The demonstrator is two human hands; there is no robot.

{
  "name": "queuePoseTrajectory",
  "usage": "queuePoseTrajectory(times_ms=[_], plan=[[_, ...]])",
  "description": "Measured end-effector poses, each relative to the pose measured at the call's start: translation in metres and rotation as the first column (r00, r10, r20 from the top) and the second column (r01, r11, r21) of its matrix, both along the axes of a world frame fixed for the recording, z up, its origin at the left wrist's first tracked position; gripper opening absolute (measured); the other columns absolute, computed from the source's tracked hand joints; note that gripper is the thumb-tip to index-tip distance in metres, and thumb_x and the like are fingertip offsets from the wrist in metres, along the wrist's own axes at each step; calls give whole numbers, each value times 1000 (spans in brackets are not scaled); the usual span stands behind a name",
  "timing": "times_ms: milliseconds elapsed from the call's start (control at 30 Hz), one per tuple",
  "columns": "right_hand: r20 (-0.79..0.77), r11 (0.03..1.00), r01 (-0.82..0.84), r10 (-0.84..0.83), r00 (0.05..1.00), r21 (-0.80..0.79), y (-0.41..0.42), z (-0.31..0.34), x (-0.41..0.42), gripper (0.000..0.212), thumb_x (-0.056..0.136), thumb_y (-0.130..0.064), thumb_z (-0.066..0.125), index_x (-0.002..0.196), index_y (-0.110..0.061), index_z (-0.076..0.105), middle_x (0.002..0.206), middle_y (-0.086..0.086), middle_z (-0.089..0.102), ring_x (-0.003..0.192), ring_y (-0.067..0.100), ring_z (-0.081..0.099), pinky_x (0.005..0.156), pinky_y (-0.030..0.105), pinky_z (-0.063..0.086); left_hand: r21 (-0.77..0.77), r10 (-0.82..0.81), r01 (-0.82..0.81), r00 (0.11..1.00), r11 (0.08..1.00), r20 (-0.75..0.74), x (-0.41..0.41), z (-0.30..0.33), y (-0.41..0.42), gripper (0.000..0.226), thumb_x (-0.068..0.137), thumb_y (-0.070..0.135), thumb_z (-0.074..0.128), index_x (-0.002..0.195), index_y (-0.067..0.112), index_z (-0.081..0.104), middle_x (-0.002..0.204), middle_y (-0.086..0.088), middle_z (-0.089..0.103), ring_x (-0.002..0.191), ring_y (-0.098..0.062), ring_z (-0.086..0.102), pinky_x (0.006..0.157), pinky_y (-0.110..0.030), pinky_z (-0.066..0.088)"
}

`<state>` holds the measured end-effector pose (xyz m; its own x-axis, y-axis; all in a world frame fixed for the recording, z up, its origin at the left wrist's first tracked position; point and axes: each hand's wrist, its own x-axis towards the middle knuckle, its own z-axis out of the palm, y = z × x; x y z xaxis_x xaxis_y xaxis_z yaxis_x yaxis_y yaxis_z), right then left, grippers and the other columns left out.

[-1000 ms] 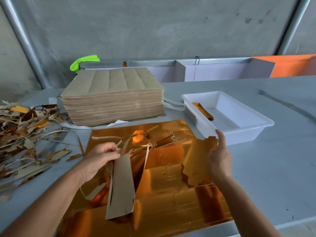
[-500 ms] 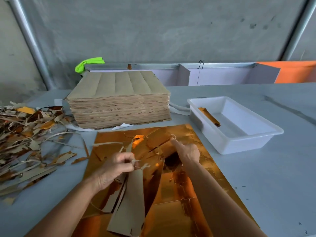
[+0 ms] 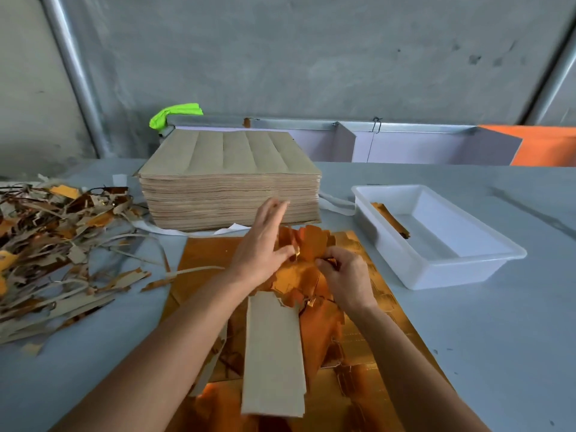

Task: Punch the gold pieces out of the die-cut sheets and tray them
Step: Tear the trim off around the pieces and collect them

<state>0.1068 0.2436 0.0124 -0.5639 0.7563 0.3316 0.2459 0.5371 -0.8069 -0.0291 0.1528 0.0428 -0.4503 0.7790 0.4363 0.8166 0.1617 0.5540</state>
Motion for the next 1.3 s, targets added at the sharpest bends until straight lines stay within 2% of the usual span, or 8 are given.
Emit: queuePoseTrajectory(times_ms=[100, 233, 467, 567, 633, 867, 1133, 1300], plan=[[-97, 989, -7, -7, 995, -147, -4, 5, 2, 13, 93, -11, 59, 81, -11, 64, 74, -1, 61, 66, 12, 55, 59, 19, 47, -6, -46, 47, 992, 999, 120, -3, 9, 7, 22, 87, 12, 67, 104, 21, 56, 96, 3, 63, 94, -19, 60, 73, -14, 46], [-194, 907, -33, -55, 979, -421, -15, 6, -1, 14, 94, -19, 57, 83, -13, 64, 81, 10, 67, 78, 32, 63, 76, 41, 57, -20, -29, 32, 988, 999, 149, -1, 3, 5, 24, 88, 9, 65, 75, 20, 47, 60, 10, 47, 54, -1, 45, 56, -17, 35], [-294, 745, 104, -383, 876, -659, -13, -1, -2, 21, 95, -23, 55, 79, -9, 54, 73, 15, 53, 66, 23, 50, 66, 41, 53, -247, -18, 119, 927, 962, 375, 25, -32, -21, 81, 62, 47, 80, 132, 28, 44, 113, 11, 58, 101, -7, 58, 86, -24, 48], [-323, 618, 85, -518, 792, -782, -14, -2, -2, 25, 95, -24, 57, 109, -4, 59, 114, 15, 22, 110, 28, 25, 85, 44, 54, -404, -24, 154, 951, 902, 308, 27, -49, -28, 57, 67, 34, 82, 116, 25, 53, 112, 9, 54, 97, -7, 55, 86, -19, 49], [-335, 537, 37, -576, 745, -842, -10, -1, 2, 38, 94, -25, 58, 128, -10, 53, 119, 16, 61, 115, 34, 57, 100, 53, 45, -486, -31, 139, 974, 863, 224, 23, -51, -33, 29, 76, 27, 77, 99, 25, 59, 101, 8, 55, 87, -5, 54, 78, -18, 49], [-370, 559, 9, -560, 741, -829, -1, -1, 11, 10, 94, -30, 58, 89, -22, 61, 87, 4, 68, 79, 22, 69, 69, 37, 56, -502, -15, 81, 991, 861, 134, 12, -47, -29, 13, 83, 25, 71, 79, 24, 59, 77, 14, 56, 71, 0, 55, 57, -12, 37], [-366, 689, -35, -341, 866, -724, -3, 9, 14, 13, 91, -29, 62, 90, -17, 64, 77, 6, 69, 70, 25, 70, 65, 44, 60, -250, 86, -127, 982, 960, -169, 15, -50, -11, 44, 86, 30, 65, 129, 24, 57, 134, 2, 47, 123, -16, 37, 103, -28, 33], [-335, 821, 312, -499, 799, -478, 9, 18, 28, 29, 96, -23, 54, 69, -15, 47, 66, 4, 47, 64, 22, 44, 58, 36, 48, -179, 60, -94, 981, 979, -186, 7, -63, -18, 25, 96, 25, 52, 115, 20, 67, 122, 4, 55, 116, -11, 40, 90, -16, 28]])
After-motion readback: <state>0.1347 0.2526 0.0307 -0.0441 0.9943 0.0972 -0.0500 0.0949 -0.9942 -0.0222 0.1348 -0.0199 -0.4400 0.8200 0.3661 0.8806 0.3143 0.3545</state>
